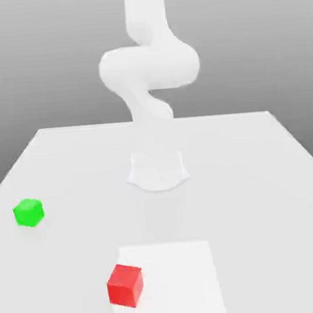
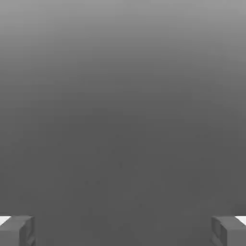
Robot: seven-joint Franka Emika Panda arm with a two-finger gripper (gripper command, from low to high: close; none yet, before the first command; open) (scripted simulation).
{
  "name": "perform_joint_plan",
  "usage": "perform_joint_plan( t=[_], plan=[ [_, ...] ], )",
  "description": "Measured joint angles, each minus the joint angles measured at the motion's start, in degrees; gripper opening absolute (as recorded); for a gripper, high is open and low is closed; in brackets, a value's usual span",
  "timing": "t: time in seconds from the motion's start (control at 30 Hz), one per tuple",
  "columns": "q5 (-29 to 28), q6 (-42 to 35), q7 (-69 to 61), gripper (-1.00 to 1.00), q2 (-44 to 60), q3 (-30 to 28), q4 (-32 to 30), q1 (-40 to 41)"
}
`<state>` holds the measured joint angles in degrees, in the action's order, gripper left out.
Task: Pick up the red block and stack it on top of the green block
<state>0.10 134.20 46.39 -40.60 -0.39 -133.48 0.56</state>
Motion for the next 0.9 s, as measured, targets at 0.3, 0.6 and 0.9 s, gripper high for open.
perform_joint_plan(
  t=[0.3,0.6,0.9],
  plan=[
    [0.4,8.8,2.0,0.0,19.1,-1.5,-6.2,2.0],
    [0.8,17.5,3.9,0.0,37.7,-3.1,-12.3,4.0],
    [2.9,29.4,3.6,0.0,56.4,-2.8,-14.3,5.5]
  ],
)
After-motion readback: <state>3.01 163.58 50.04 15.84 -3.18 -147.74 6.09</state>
